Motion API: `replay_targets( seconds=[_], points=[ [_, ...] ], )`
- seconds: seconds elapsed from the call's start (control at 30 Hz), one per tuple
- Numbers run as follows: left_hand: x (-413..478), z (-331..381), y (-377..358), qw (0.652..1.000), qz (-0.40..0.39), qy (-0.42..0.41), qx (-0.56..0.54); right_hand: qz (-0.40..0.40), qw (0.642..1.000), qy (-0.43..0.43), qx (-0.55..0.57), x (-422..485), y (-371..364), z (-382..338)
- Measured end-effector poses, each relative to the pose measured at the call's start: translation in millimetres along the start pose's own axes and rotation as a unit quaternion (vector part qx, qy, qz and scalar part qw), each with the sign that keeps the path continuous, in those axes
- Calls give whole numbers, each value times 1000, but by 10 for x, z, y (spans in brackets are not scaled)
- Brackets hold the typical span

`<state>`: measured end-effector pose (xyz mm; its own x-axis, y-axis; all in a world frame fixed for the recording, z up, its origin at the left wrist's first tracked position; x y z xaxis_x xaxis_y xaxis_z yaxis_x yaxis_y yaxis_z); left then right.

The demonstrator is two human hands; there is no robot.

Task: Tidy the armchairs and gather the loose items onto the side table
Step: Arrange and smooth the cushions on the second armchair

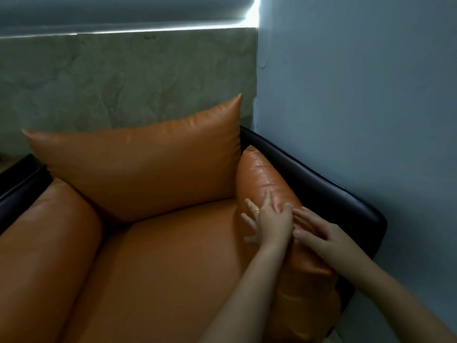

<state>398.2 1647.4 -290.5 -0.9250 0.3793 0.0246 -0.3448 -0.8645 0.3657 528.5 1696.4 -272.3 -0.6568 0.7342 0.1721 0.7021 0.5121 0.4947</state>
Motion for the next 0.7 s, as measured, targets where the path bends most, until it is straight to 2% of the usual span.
replay_targets(
  seconds=[0.13,0.23,0.3,0.37,0.43,0.53,0.6,0.7],
  points=[
    [79,-79,41,999,11,-15,-26,-52,997,16,-51,-297,73,55],
    [149,-335,187,996,1,-40,-83,-49,987,93,-120,-480,33,17],
    [71,-574,296,994,-2,-19,-106,-33,985,113,-129,-516,-22,7],
    [-67,-810,360,993,2,-9,-118,-6,988,117,-103,-480,-14,11],
    [-243,-928,374,994,-2,-44,-102,17,991,120,-58,-397,76,71],
    [-550,-986,247,992,-61,-88,-70,40,996,69,34,-289,327,284],
    [-705,-977,127,986,-102,-113,-63,59,996,39,56,-261,490,388],
    [-738,-891,68,985,-95,-120,-75,96,990,79,-70,-271,592,301]
  ],
)
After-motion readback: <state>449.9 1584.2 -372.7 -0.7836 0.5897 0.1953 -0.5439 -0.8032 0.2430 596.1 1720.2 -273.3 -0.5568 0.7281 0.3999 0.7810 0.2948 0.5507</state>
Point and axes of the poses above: each hand's wrist, its own x-axis towards the middle knuckle, its own y-axis out of the back of the hand, z = x × y, the point moved 8 cm from there along x, towards the middle knuckle, and after that the axes turned 15 degrees about z, right-handed, at the moved point
